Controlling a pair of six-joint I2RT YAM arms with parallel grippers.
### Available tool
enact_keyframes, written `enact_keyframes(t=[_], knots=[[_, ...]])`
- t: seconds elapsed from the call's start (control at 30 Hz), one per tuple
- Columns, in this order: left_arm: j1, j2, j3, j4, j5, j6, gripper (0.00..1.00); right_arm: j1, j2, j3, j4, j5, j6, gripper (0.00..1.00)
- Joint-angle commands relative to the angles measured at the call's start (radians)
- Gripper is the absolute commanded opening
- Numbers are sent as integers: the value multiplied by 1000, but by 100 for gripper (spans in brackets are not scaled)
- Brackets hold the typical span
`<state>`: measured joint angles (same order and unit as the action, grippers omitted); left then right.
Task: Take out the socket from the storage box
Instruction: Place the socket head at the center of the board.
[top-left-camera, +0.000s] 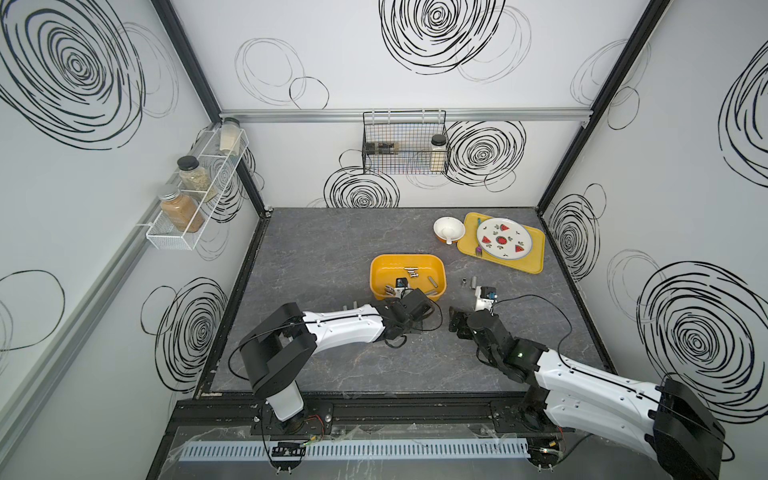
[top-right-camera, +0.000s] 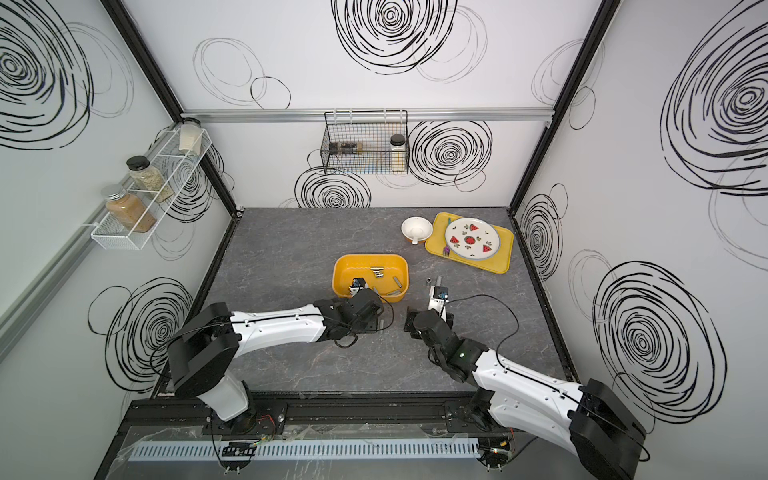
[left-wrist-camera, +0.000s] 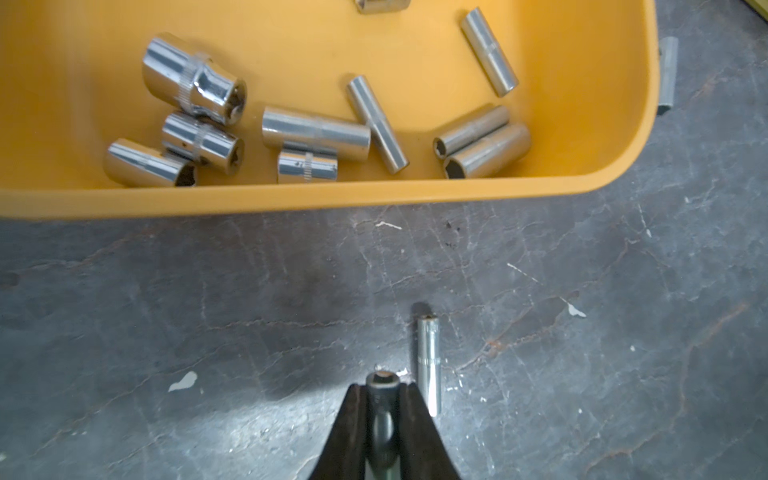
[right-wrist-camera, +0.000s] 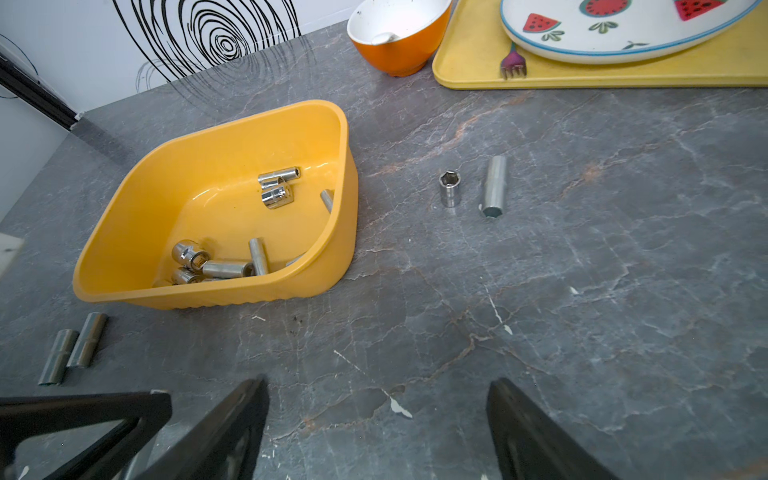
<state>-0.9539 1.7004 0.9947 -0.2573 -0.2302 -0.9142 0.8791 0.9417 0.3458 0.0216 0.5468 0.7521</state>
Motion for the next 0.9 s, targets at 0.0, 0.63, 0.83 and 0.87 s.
enact_keyframes(t=[0.0, 0.63, 0.83, 0.87], knots=[[-8, 37, 13, 47, -19, -9, 0, -6, -8, 0, -21, 19, 5, 87], [-9, 169, 71, 36, -17, 15, 9, -5, 48, 16, -22, 23, 2, 87], [-7, 168, 75, 25, -27, 16, 17, -6, 58, 19, -18, 24, 1, 87], [-7, 167, 73, 25, -27, 16, 19, -6, 60, 19, -16, 21, 0, 87]])
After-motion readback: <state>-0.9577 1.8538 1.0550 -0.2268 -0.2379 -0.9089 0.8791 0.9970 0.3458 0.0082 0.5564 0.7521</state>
